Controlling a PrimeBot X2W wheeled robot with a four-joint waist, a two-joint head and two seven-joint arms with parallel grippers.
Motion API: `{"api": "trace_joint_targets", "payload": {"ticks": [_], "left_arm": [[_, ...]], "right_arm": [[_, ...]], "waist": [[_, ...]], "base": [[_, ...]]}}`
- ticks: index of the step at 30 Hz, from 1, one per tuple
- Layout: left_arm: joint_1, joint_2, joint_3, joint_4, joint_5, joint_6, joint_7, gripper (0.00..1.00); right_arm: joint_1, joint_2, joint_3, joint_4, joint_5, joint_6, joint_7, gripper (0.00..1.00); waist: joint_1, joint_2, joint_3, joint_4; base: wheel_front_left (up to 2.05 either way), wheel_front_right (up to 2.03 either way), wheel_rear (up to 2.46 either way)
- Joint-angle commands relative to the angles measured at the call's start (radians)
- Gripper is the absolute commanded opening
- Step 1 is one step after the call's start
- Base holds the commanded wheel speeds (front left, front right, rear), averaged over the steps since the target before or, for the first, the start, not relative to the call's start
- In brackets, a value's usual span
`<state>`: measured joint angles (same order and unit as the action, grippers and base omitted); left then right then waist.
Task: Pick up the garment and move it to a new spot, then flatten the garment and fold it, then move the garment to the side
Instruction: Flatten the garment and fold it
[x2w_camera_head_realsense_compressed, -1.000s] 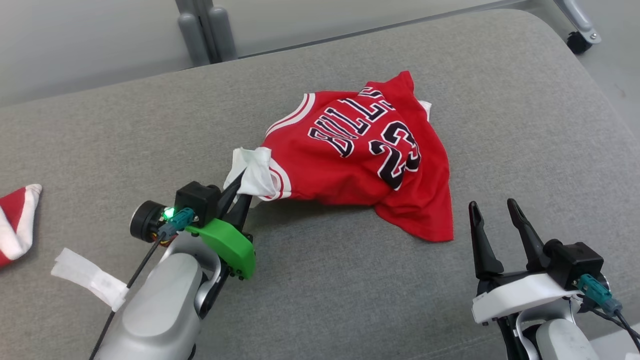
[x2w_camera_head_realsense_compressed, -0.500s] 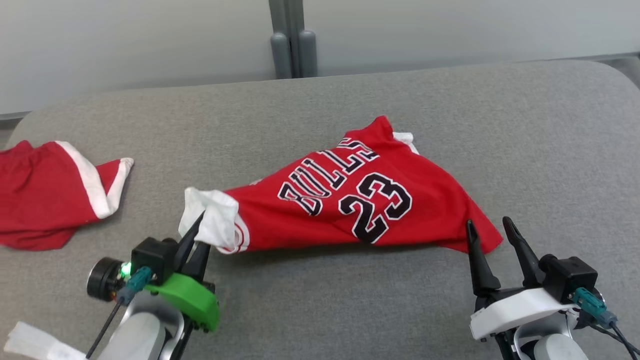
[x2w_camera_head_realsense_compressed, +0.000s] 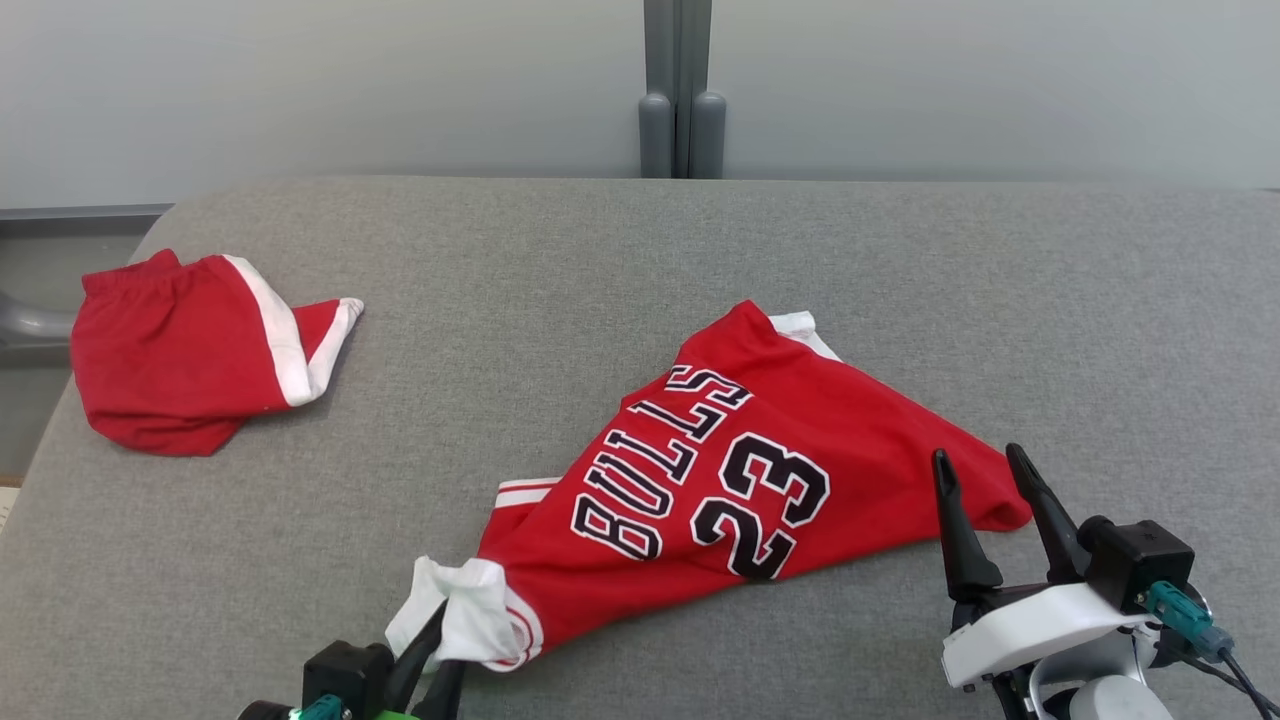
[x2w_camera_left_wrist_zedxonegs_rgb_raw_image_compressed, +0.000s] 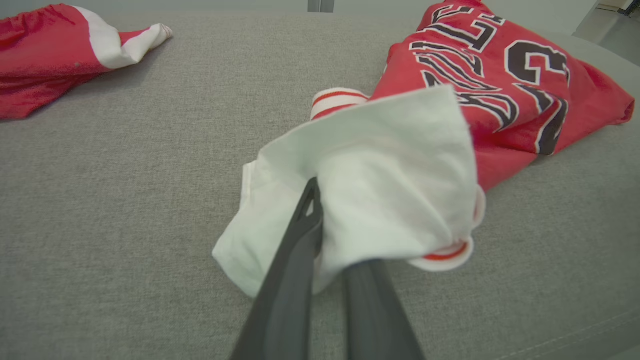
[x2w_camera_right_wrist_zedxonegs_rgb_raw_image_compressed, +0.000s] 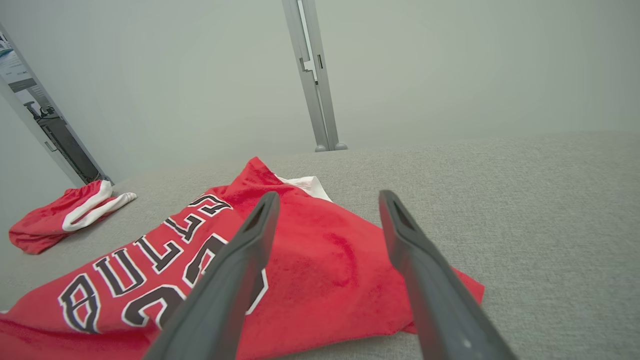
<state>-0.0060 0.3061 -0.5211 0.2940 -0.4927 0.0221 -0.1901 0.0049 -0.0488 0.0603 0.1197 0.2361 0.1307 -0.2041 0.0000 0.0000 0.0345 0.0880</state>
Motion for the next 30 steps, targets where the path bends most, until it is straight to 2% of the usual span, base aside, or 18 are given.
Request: {"api": "trace_joint_targets", "payload": {"ticks": [1, 8, 19, 26, 30], "left_arm": [[0.009, 0.000, 0.005, -0.011, -0.005, 0.008, -0.005, 1.00], [-0.023, 0.054, 0.045, -0.075, 0.012, 0.039, -0.015, 1.00], [-0.082, 0.119, 0.116, -0.204, 0.025, 0.083, -0.019, 1.00], [-0.172, 0.116, 0.133, -0.194, 0.014, 0.071, -0.014, 1.00], [-0.242, 0.106, 0.119, -0.153, 0.021, 0.049, -0.003, 1.00]], "right_arm": [[0.011, -0.003, -0.001, 0.003, 0.001, 0.000, 0.001, 1.00], [0.014, -0.003, 0.007, 0.007, 0.005, 0.000, 0.002, 1.00], [0.008, -0.003, 0.003, 0.014, 0.007, 0.000, -0.007, 1.00], [-0.013, -0.003, 0.010, 0.020, 0.006, 0.000, -0.008, 1.00], [-0.022, -0.003, 0.007, 0.023, 0.004, 0.000, -0.012, 1.00]], "waist": [[0.0000, 0.0000, -0.008, 0.006], [0.0000, 0.0000, -0.023, -0.002], [0.0000, 0.0000, -0.015, -0.055], [0.0000, 0.0000, 0.005, -0.095], [0.0000, 0.0000, 0.028, -0.129]], "base": [[0.00, 0.00, 0.00], [0.00, 0.00, 0.00], [0.00, 0.00, 0.00], [0.00, 0.00, 0.00], [0.00, 0.00, 0.00]]}}
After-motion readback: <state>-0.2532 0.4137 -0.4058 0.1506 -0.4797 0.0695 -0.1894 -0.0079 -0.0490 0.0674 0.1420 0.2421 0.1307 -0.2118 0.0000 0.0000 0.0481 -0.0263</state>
